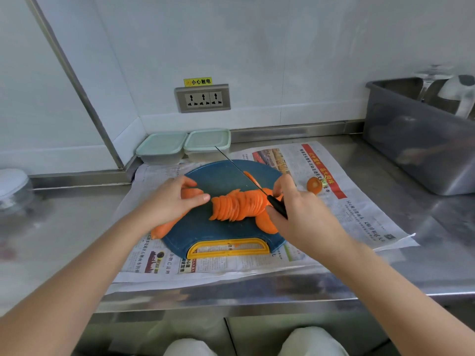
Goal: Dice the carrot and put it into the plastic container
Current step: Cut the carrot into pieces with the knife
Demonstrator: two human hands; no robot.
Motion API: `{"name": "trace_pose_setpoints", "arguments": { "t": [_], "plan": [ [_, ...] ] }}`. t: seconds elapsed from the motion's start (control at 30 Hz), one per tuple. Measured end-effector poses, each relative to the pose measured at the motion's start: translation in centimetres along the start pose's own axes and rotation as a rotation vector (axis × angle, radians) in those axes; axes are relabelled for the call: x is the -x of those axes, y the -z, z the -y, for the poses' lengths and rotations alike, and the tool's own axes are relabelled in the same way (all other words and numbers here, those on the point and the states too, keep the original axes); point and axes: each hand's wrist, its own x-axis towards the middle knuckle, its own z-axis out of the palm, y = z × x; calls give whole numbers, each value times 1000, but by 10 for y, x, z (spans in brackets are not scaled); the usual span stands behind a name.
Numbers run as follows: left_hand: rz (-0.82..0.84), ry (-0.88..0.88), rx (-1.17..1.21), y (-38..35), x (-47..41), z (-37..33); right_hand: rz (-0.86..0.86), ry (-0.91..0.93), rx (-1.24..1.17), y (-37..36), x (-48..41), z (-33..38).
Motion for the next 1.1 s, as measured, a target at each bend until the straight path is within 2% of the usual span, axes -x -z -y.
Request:
{"name": "trace_pose_setpoints", "arguments": {
  "t": [0.1, 0.33, 0.47, 0.67, 0.8, 1.1],
  "plan": [
    [-22, 66, 1, -6, 12, 11, -17, -34, -30, -3, 1, 12],
    [-82, -10, 65, -10, 38, 21, -9, 9, 45, -14, 17, 42],
    [-103, -106, 83, -14, 59, 24, 33, 26, -114, -21, 19, 56],
    [-184, -285, 140, -26, 74, 40, 192, 75, -108, -26, 21, 67],
    [-199, -343, 240, -25, 75, 43, 233, 95, -58, -29, 16, 64],
    [-172, -531, 40, -20, 58, 56, 371, 82, 13, -31, -7, 58]
  ]
}}
